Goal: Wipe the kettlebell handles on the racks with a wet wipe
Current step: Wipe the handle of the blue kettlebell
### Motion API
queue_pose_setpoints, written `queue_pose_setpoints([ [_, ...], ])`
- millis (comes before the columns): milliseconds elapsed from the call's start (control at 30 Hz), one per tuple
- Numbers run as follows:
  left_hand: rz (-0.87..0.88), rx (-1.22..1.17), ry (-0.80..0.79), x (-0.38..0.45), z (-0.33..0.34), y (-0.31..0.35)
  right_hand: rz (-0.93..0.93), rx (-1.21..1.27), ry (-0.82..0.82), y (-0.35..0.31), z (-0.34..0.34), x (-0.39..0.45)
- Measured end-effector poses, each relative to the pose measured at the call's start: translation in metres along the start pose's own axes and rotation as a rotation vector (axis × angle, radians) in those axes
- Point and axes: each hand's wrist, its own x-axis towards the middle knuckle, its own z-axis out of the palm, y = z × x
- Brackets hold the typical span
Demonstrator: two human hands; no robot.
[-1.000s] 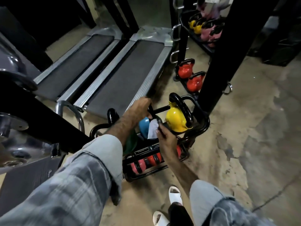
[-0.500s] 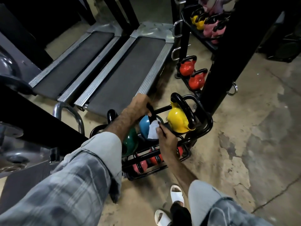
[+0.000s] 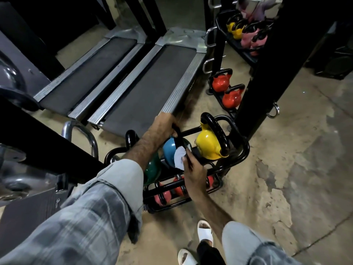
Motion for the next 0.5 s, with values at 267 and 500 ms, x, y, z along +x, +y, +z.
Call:
queue_pose_setpoints([
  [267, 0.043, 0.041, 0.06, -0.001, 0.002, -0.002, -0.361, -0.219, -0.097, -0.012, 0.004, 0.052],
  [500, 0.064, -0.134, 0.054, -0.008, 0.002, -0.015, -1.25, -0.903, -0.551, 0.011, -0.043, 0.061],
])
